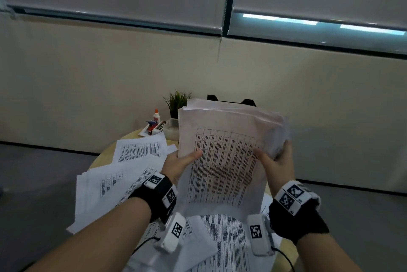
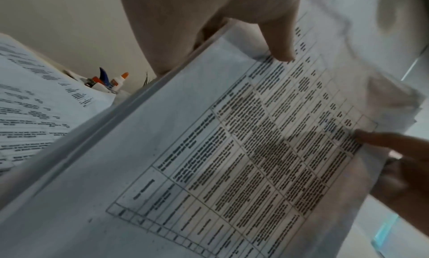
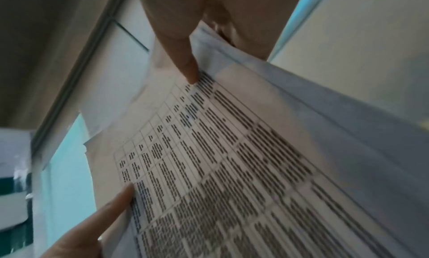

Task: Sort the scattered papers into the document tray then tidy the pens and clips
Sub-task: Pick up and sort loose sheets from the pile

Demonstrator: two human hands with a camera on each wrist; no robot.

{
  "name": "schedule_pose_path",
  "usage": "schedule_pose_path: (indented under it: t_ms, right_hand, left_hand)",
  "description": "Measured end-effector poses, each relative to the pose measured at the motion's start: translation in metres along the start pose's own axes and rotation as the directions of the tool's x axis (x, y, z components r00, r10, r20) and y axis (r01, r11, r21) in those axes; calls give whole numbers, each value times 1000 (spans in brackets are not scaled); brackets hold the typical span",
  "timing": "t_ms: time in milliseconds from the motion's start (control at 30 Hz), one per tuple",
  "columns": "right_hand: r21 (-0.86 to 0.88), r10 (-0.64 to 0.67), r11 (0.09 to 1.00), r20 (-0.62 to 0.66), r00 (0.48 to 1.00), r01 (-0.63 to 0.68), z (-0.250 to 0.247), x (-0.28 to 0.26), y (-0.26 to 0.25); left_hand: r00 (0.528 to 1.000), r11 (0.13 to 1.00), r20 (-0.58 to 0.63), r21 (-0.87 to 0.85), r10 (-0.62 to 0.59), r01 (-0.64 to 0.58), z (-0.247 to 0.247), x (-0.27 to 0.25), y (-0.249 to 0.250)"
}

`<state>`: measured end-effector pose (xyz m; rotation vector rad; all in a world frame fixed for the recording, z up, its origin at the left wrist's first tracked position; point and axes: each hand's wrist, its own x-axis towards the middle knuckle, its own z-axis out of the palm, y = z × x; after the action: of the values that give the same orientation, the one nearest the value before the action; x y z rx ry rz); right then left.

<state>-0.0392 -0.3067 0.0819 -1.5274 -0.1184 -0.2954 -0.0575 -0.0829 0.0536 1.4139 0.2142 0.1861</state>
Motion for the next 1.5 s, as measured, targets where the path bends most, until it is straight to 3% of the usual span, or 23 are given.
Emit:
schedule_pose_path:
  t_ms: [100,200,267,333,467,533,600,667,733,800,933,1033,1233,1333,1500]
  right_hand:
    - [-171,-208,965,-27,978,200,-6,5,-20]
    - [-433,-466,791,34,884,433,-11,6,-42]
    - [-561,-544,657,109,832,503,-13,12,-47]
    - [-605,-555,611,132,821,510,-16,16,-47]
    - [-536,-532,692,73,843,483,-18,16,-45]
    - [-439,-478,781,40,877,445,-20,16,-42]
    - [-138,-274,951,36,961,276,-21,16,-33]
    - [72,-25,997,114,993,17,-22,16,-13]
    - [24,136,989,215,967,-145,-19,11,11]
    - [-31,226,974,229,947,-225,-14,3,35]
    - [49,234,969,135,963,-242,-4,1,45]
    - [146,214,958,215,953,-248,1,2,22]
    - [51,167,984,102,981,-173,-4,-10,31]
    - [-12,162,987,104,981,-162,-4,-11,35]
    - [90,142,984,131,981,-154,-4,-4,22]
  left_hand:
    - [999,999,39,41,-3,1,-1,2,0]
    - [998,998,66,60,8,-12,-1,4,5]
    - [998,999,64,39,2,-5,-2,5,6]
    - [997,1000,79,19,-4,3,-2,4,6]
    - [994,999,105,13,34,-35,1,3,8]
    - [996,998,79,25,49,-51,1,5,8]
    - [998,999,51,31,43,-44,1,7,7]
    - [999,999,42,17,27,-27,-1,7,3]
    - [999,1000,47,13,3,-4,-4,5,-3]
    - [999,999,44,23,-25,24,-4,3,-12]
    - [999,999,-46,-28,-19,17,1,0,-10]
    - [995,997,-95,-62,29,-35,5,0,5]
    - [999,999,-26,23,47,-46,-1,-6,-5]
    - [998,997,-26,60,50,-48,-1,-6,-12]
    - [988,990,-61,3,144,-144,11,-9,2]
